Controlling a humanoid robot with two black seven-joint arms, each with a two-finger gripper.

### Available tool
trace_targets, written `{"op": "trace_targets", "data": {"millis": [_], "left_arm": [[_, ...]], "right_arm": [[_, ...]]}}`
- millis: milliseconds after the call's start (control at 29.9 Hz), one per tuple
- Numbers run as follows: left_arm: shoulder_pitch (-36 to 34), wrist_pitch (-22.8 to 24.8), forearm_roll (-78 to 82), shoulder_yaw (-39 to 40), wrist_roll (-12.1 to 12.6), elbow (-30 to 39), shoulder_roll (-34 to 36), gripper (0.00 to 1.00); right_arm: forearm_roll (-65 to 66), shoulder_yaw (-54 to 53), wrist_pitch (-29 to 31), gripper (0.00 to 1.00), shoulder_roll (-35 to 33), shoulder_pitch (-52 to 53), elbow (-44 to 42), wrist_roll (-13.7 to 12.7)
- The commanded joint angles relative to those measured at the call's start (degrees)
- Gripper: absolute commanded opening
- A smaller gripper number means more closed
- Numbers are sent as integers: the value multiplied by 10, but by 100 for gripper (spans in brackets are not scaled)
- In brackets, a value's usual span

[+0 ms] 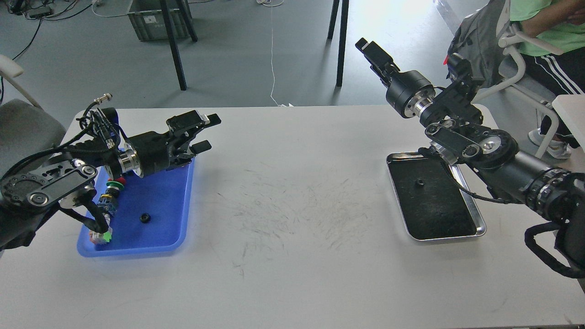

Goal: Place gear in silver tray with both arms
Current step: 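Reach the left gripper into the blue tray toward the gears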

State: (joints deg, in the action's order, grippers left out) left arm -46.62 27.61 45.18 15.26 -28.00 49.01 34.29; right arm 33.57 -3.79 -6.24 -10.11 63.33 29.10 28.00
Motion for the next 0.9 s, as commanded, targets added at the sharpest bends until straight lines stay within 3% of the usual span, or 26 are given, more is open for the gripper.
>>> {"op": "trace_targets", "data": {"millis": [0,435,769,869], "left_arm": [[14,-24,15,-9,0,39,52,99],[38,-33,101,-19,0,118,162,98],[51,-130,267,-29,0,145,205,98],[57,-135,279,-33,0,147,208,98]], "right_arm": [[0,-4,0,91,-1,-3,0,0],[0,-5,0,91,-1,-6,0,0],[0,-6,0,91,-1,-5,0,0],[0,-6,-1,91,-1,-6,0,0]]}}
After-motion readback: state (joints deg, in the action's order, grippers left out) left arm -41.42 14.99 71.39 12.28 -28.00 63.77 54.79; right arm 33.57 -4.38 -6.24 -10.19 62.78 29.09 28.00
